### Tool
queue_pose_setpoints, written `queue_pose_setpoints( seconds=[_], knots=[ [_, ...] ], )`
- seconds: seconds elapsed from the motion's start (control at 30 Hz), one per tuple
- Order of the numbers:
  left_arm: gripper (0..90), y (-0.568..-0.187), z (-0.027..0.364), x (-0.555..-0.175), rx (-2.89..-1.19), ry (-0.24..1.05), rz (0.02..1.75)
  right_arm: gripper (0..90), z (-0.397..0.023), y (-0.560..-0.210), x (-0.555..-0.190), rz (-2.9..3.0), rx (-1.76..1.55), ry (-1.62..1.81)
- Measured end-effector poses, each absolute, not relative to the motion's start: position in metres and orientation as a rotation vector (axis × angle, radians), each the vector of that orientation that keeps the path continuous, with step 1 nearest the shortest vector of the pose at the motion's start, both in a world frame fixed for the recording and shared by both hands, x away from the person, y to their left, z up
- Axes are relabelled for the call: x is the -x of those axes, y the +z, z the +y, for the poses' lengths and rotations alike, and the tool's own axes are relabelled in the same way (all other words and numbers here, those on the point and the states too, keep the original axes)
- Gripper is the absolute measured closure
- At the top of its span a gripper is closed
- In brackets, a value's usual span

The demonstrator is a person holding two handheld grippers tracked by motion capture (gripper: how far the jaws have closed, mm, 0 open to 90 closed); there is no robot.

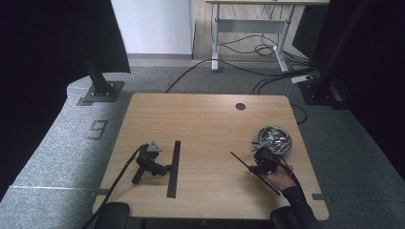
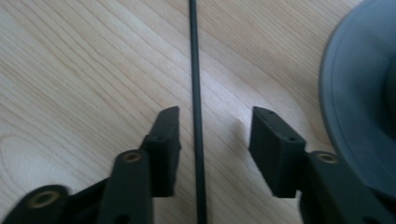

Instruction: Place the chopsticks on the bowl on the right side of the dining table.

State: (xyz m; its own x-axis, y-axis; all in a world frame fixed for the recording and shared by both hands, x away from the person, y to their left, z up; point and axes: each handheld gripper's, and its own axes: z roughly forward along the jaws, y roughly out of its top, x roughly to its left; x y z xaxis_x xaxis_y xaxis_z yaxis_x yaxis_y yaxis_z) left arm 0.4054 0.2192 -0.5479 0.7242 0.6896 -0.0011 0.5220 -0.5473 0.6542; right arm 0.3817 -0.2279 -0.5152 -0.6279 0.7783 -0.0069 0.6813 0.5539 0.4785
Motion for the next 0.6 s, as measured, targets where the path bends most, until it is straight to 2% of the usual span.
queue_pose_setpoints(
  seconds=[0.1, 0.23, 0.6],
  knots=[
    [0.0, -0.5479, 0.2192, -0.4054, -2.282, 0.339, 0.913, 41.6, -0.2272, -0.5115, -0.3828, 2.591, -1.227, 0.583],
    [0.0, -0.5478, 0.2192, -0.4054, -2.283, 0.338, 0.913, 40.5, -0.2252, -0.5085, -0.3843, 2.635, -1.202, 0.49],
    [0.0, -0.5479, 0.2192, -0.4054, -2.282, 0.338, 0.914, 62.3, -0.2204, -0.506, -0.3887, 2.785, -1.13, 0.335]
  ],
)
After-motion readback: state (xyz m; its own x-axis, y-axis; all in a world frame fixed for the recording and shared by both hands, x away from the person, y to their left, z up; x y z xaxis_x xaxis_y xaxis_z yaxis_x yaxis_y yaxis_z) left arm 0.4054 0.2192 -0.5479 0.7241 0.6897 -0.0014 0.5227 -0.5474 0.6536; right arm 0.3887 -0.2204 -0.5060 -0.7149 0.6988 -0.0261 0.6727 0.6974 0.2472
